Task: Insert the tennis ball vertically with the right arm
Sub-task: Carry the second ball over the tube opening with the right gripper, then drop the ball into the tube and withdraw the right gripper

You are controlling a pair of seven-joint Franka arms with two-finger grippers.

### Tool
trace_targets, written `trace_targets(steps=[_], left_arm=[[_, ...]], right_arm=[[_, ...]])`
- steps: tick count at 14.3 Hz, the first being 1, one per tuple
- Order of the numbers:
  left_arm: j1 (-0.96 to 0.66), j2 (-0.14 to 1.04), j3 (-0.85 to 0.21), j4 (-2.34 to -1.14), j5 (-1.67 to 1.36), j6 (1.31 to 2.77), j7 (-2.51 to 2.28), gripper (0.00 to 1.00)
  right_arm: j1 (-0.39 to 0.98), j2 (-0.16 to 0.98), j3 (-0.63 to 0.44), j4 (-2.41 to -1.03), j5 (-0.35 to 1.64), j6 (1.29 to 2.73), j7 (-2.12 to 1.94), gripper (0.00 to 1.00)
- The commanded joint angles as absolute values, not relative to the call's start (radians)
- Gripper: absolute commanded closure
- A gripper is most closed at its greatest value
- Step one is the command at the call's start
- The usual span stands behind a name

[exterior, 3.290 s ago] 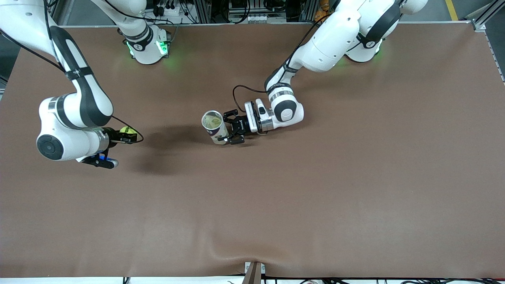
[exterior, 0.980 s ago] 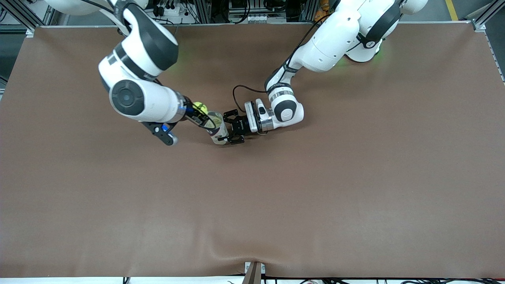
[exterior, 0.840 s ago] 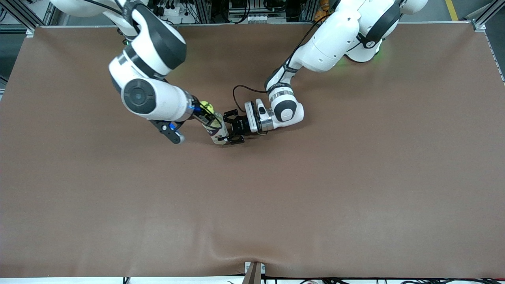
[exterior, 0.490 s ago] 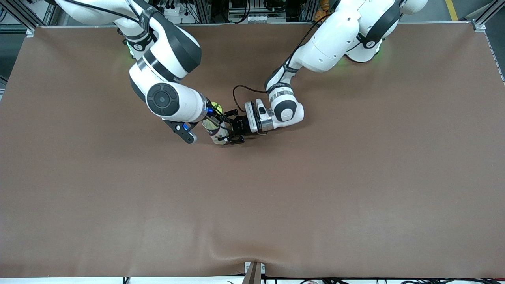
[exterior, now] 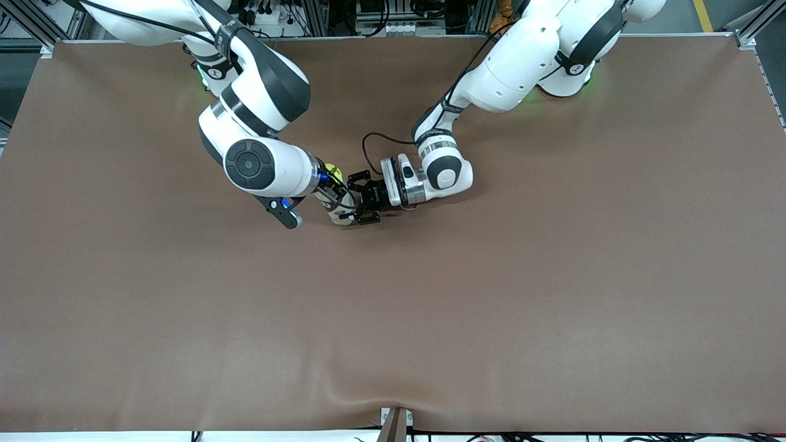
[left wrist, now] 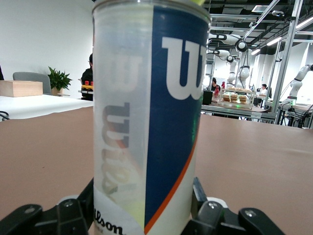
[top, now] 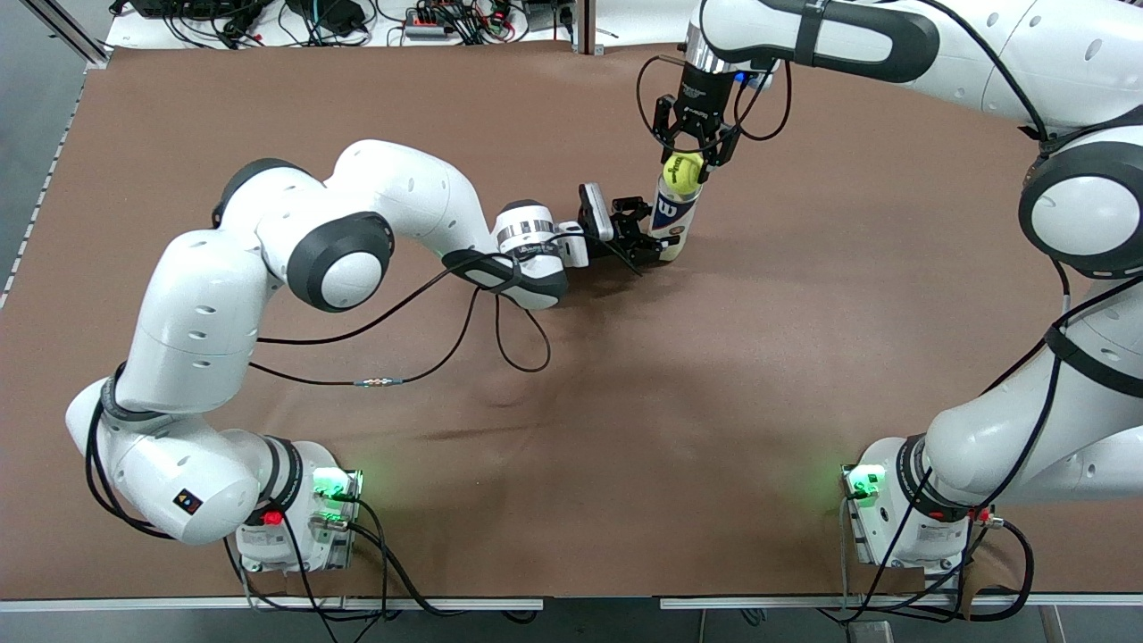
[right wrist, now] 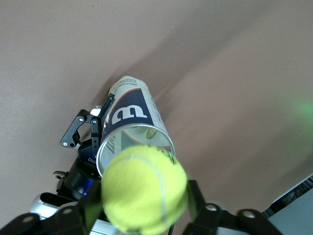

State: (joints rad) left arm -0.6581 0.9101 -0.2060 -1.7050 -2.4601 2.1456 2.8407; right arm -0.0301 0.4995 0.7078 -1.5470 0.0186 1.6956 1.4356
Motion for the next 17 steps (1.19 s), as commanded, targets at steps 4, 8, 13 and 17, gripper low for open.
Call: trace_targets(steps=[4,8,13,17], left_arm=[[-0.647,0.936,-0.233,-1.726,-2.533,2.138,3.171,0.25],[-0.647,0.934,-0.233,-1.726,-2.533,2.138,3.168,0.24],[-0.646,0.930,-0.233,-1.738,-2.534,2.138,3.166,0.19],[-0.643,0.927,-0.233,-1.741,-2.533,2.138,3.165,0.00]], right_arm=[[-0.069,0.499,0.718,-1.453,0.031,1.611,1.442,0.00],[-0.078,0.497,0.718,-1.424,0.031,1.542,1.436,0.00],[-0.123,0.440,0.718,-1.272,-0.017,1.215,1.251,0.00],[-0.230,0.394,0.727,-1.209,-0.012,1.125,1.067,0.00]])
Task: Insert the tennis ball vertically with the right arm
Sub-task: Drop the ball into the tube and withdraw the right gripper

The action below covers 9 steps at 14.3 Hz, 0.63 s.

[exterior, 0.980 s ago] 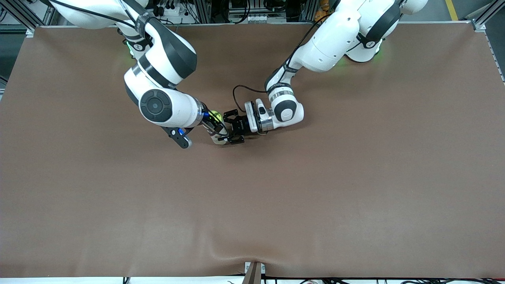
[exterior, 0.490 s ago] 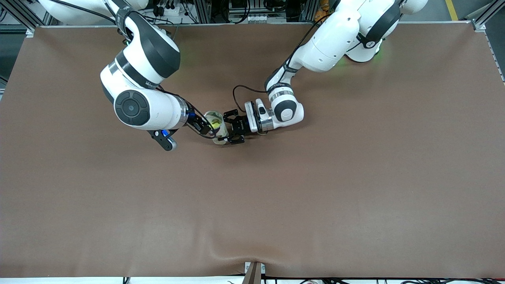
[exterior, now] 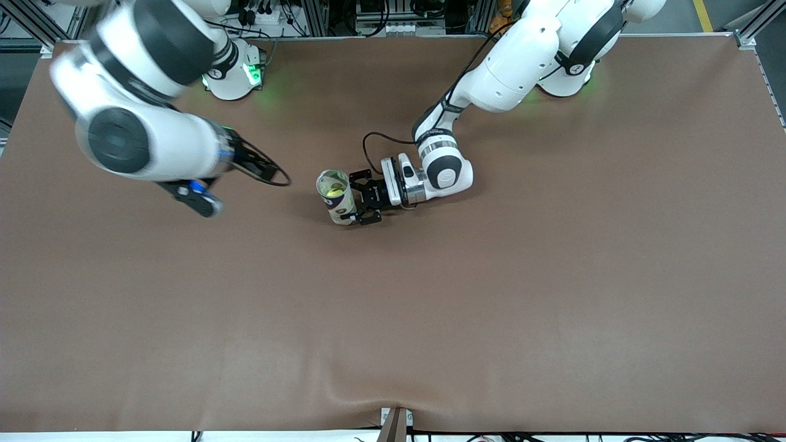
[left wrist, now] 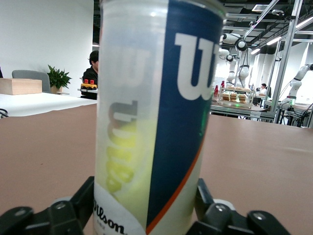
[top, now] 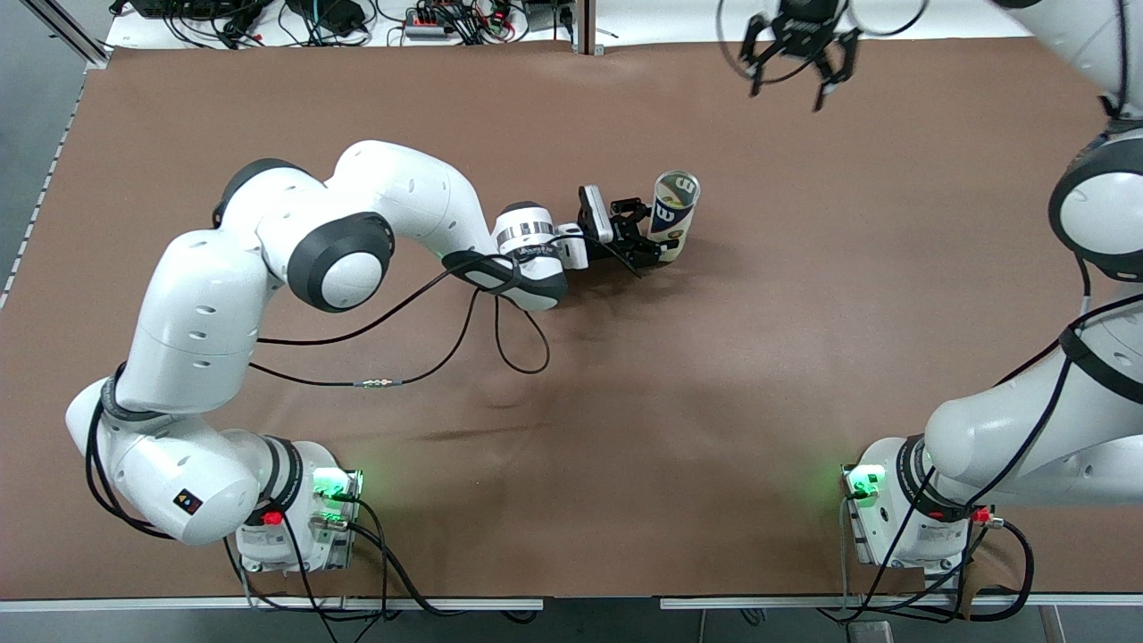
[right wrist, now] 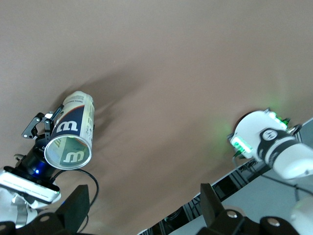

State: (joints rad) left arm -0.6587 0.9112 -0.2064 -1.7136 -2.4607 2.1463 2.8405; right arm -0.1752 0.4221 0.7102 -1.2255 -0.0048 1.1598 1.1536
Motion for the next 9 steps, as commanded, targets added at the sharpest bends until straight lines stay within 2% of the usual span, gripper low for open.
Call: trace_targets(steps=[1,6,9], left_arm=[[-0.643,0.923,-0.233,-1.746,-2.534,2.138,3.162,0.00],[-0.624,0.884,-0.233,-1.810,-2.530,2.141,3.157,0.00],[-0.606,0.838,-0.235,-1.870,-2.520,2.141,3.149,0.00]], right_arm=[[-0.267,0.361,0.726,-1.209,-0.017,1.088,0.981,0.00],[-0.535,0.238,0.718,-1.219,-0.020,1.017,0.398,0.00],[-0.646,0.181,0.721,-1.233,-0.020,1.020,0.290,0.00]])
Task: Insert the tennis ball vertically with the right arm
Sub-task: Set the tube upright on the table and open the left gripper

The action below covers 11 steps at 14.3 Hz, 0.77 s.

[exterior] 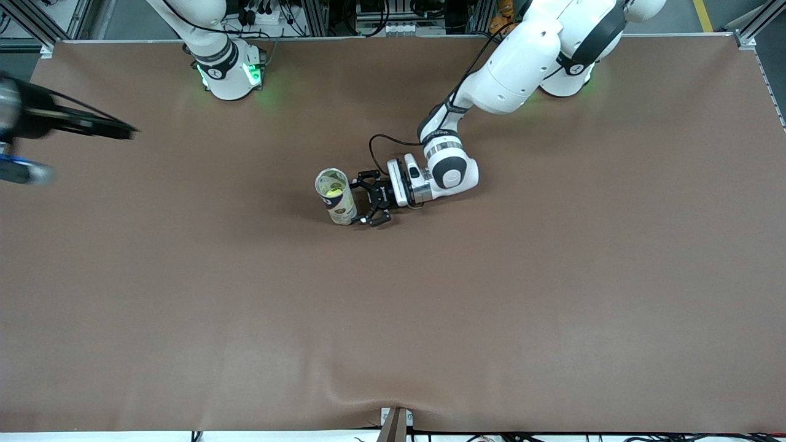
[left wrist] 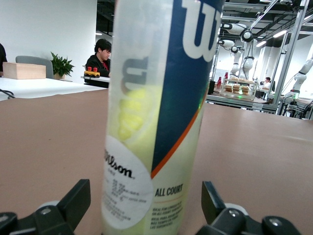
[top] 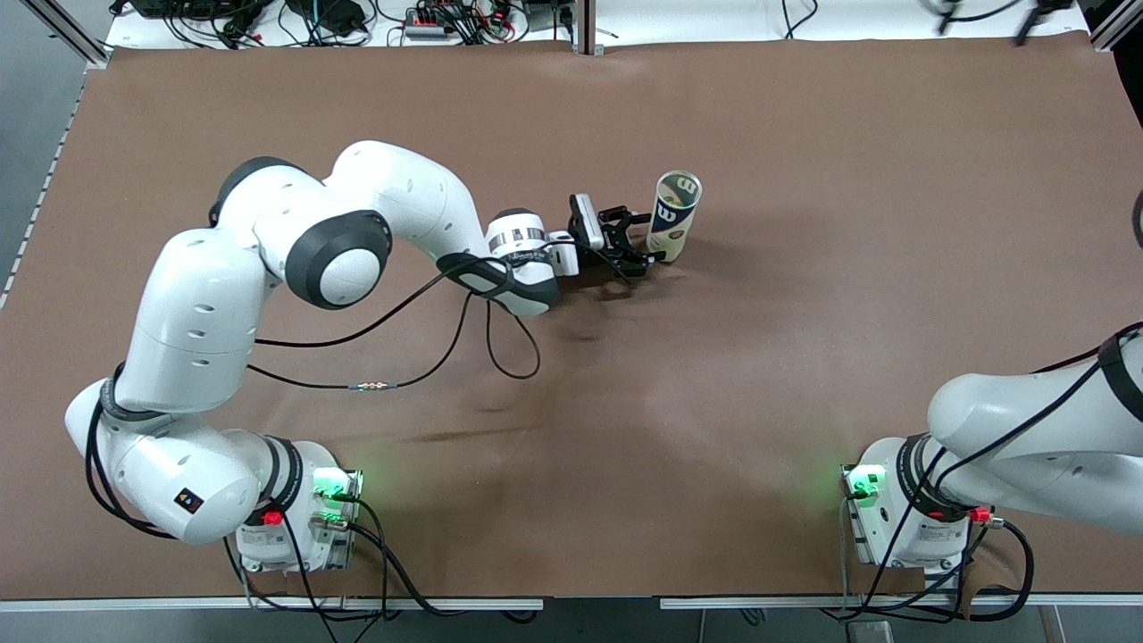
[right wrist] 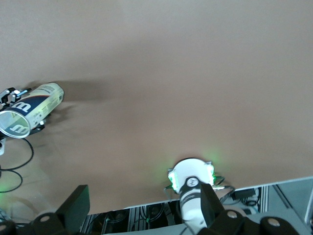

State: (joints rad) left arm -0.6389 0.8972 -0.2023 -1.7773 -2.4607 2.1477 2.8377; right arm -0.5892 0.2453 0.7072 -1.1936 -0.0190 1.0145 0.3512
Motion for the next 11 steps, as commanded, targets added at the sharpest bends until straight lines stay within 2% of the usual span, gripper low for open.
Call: trace_targets(steps=[1,4,7,9,11], left_arm=[[-0.600,0.824,-0.233,-1.887,-2.519,2.140,3.146,0.00],[-0.523,0.756,-0.239,-1.942,-2.398,2.140,3.075,0.00],[-0.447,0.695,-0.244,-1.994,-2.260,2.135,2.976,0.00],[-0.388,0.649,-0.242,-2.009,-2.122,2.135,2.868,0.00],[-0.318,0.594,-0.242,-2.023,-1.935,2.135,2.730,0.00]], right_arm=[[-0.667,0.160,0.721,-1.242,-0.020,1.031,0.270,0.00],[-0.690,0.137,0.721,-1.265,-0.017,1.086,0.247,0.00],[-0.739,0.068,0.719,-1.362,-0.012,1.170,0.157,0.00],[-0.765,-0.006,0.719,-1.449,0.001,1.218,0.103,0.00],[-0.765,-0.127,0.715,-1.579,0.027,1.293,0.097,0.00]])
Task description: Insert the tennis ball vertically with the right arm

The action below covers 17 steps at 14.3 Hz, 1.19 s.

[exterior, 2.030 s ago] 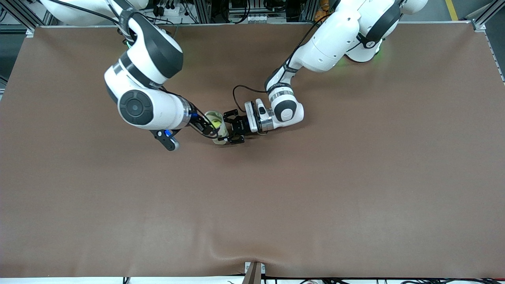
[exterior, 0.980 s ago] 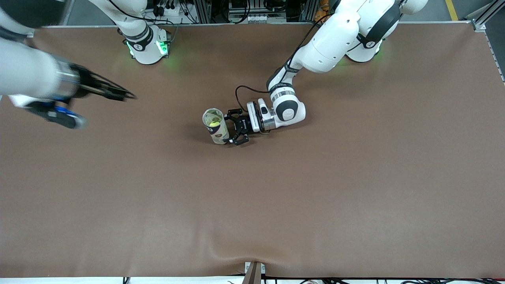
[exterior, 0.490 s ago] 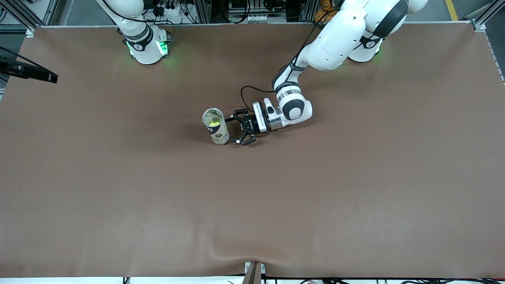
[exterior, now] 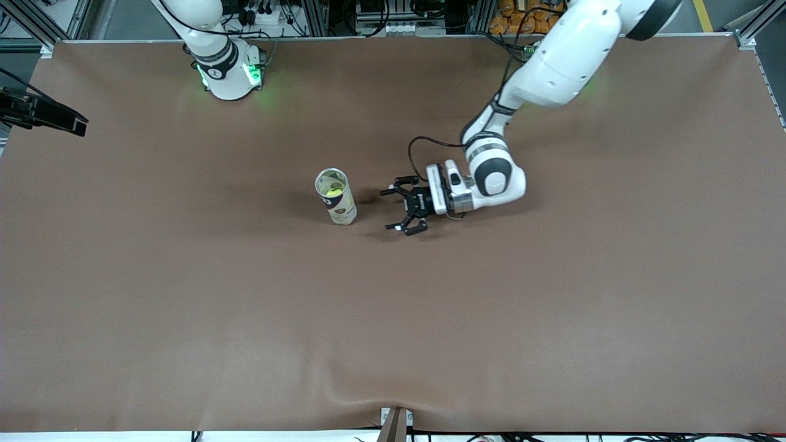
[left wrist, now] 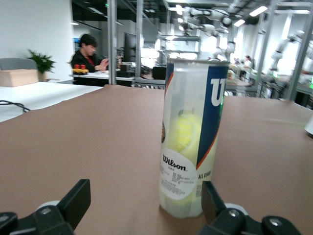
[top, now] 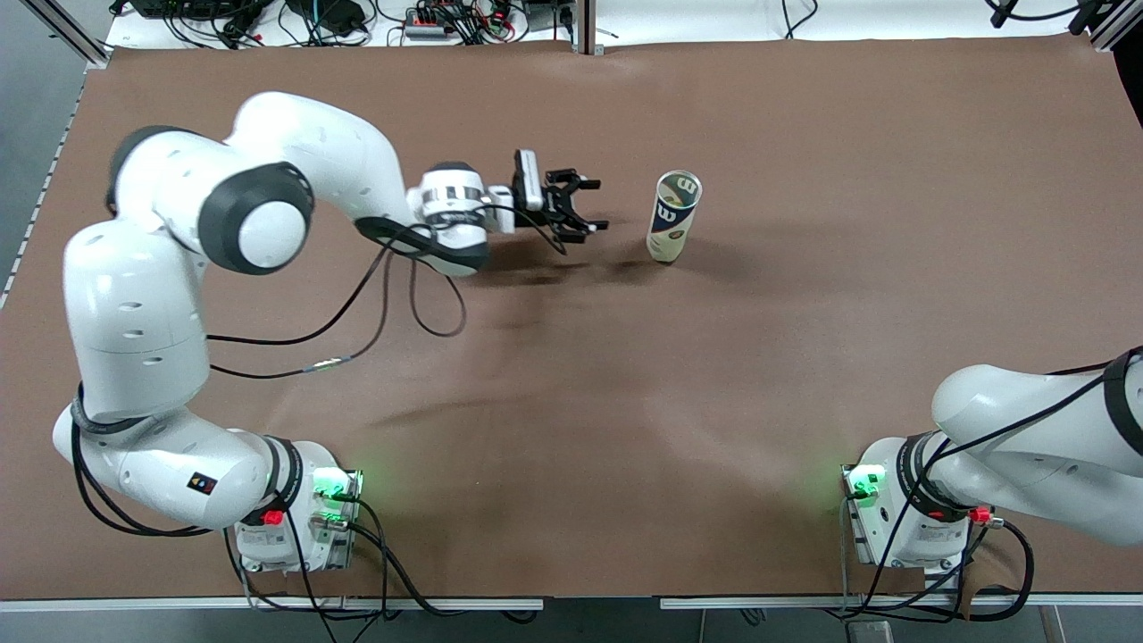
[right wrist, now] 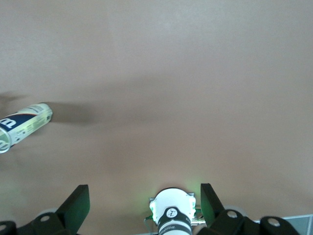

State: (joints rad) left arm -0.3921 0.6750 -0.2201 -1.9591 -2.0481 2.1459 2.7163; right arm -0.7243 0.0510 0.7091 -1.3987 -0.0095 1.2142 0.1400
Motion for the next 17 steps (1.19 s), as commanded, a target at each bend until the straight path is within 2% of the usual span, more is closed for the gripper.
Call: trace_targets(steps=[1,3,9,11,17], left_arm=[[-0.281,0.572,-0.242,-2.023,-1.837,2.134,2.665,0.00],[-0.212,0.529,-0.242,-2.034,-1.673,2.125,2.559,0.00],[0.024,0.506,-0.241,-2.025,-1.233,1.906,2.294,0.00],[0.095,0.483,-0.241,-2.007,-1.097,1.876,2.208,0.00],[0.175,0.486,-0.230,-1.827,-0.795,1.735,1.874,0.00]], right_arm=[[-0.765,-0.161,0.704,-1.615,0.063,1.307,0.097,0.00],[-0.758,-0.173,0.687,-1.621,0.092,1.307,0.097,0.00],[-0.723,-0.170,0.692,-1.617,0.092,1.290,0.094,0.00],[-0.724,-0.170,0.690,-1.615,0.086,1.289,0.081,0.00],[-0.716,-0.167,0.696,-1.589,0.074,1.299,0.060,0.00]])
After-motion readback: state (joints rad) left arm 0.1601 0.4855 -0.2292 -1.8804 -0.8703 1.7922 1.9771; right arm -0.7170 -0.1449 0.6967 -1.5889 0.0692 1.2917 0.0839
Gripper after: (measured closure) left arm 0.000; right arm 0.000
